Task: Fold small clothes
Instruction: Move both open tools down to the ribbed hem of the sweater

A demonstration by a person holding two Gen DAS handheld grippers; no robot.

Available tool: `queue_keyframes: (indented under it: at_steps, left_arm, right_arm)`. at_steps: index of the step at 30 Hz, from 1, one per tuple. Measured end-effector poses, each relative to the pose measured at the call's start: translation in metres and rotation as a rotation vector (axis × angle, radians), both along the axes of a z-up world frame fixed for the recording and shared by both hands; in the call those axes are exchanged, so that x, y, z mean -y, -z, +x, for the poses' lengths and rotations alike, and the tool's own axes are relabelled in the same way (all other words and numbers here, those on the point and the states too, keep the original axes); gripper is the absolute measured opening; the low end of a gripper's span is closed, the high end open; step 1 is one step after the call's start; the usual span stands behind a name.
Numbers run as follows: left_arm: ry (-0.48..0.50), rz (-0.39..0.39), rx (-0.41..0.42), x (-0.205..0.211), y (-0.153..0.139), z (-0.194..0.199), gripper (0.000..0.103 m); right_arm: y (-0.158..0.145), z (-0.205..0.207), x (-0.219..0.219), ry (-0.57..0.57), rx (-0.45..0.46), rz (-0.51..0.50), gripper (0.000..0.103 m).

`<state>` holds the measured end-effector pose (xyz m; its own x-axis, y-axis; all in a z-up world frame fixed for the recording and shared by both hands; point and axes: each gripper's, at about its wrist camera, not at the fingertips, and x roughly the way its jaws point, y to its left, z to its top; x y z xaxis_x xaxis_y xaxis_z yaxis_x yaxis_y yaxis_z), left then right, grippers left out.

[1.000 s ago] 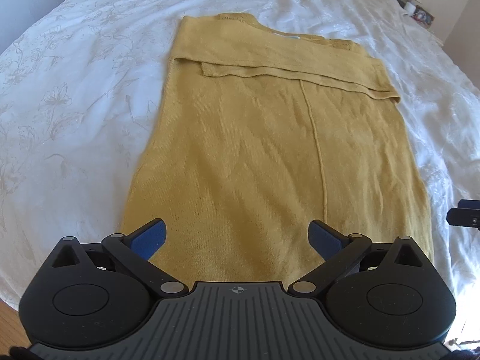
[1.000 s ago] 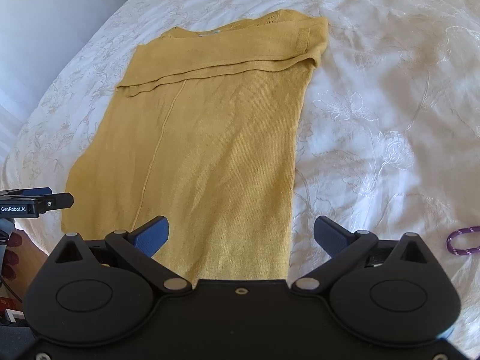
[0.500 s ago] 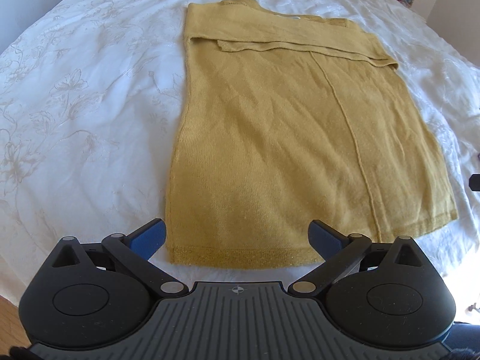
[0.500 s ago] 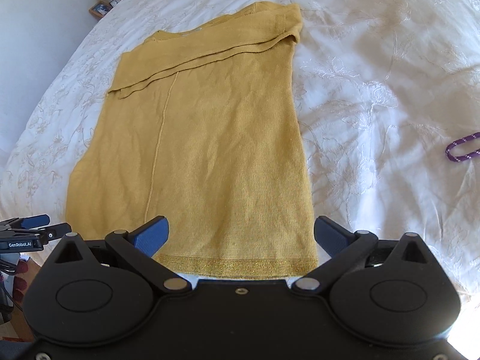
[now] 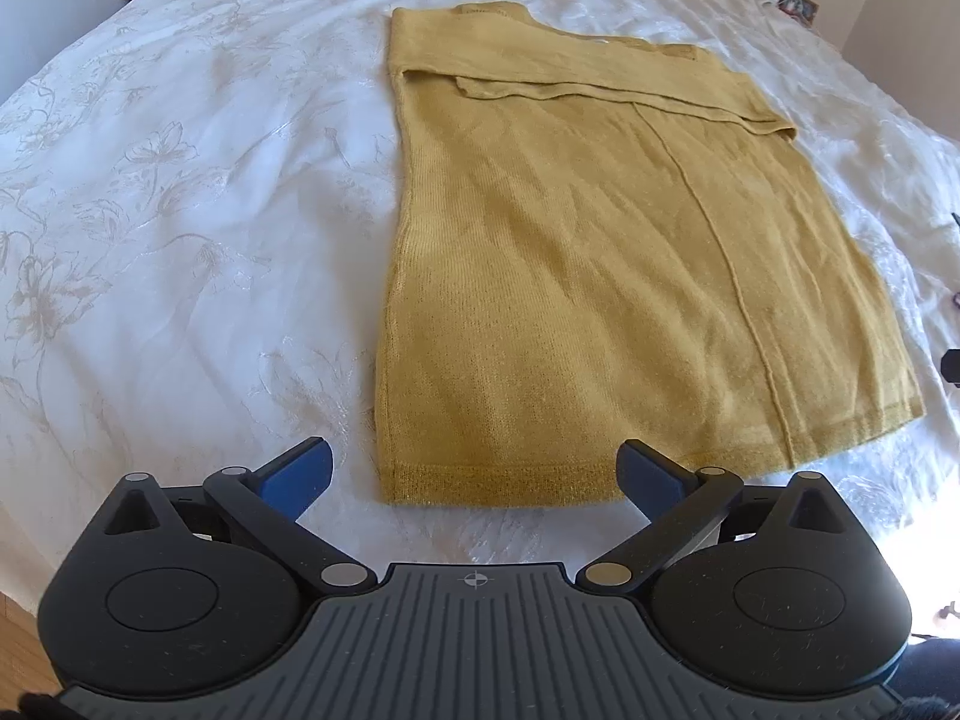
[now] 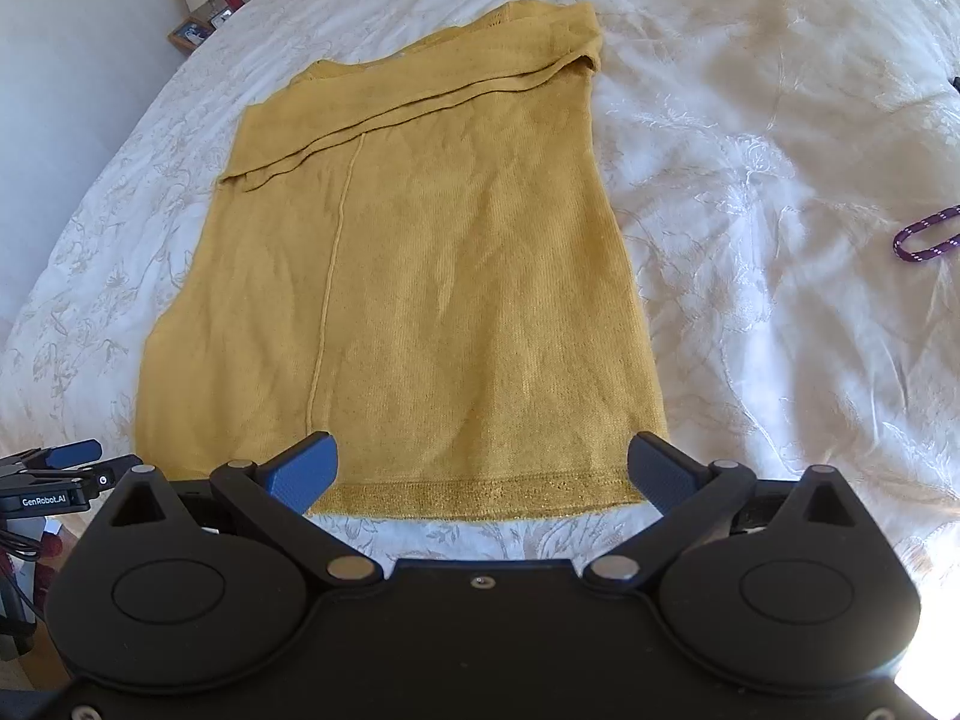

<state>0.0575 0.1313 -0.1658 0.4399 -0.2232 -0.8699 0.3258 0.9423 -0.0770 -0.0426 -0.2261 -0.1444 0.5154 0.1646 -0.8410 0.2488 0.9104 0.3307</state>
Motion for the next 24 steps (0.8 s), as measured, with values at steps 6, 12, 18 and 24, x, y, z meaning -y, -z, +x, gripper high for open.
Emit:
queue_keyframes:
  at_steps: [6,12,18,24]
  left_arm:
    - [-0.011,-0.026,0.02,-0.006,0.004,-0.002,0.103]
    - [-0.021,-0.05,0.024,-0.01,0.011,-0.002,0.103]
    - [-0.013,-0.059,0.016,-0.01,0.017,0.007,0.103]
    - [0.049,-0.042,-0.009,0.003,0.029,0.021,0.103]
  right_arm:
    - [0.004,-0.001,-0.002,-0.011,0.021,-0.013,0.102]
    - [0.011,-0.003,-0.002,-0.019,0.052,0.008,0.102]
    - [0.021,-0.004,0.003,-0.017,0.058,0.002,0.102]
    - [0.031,0.002,0.016,0.011,0.038,-0.014,0.102]
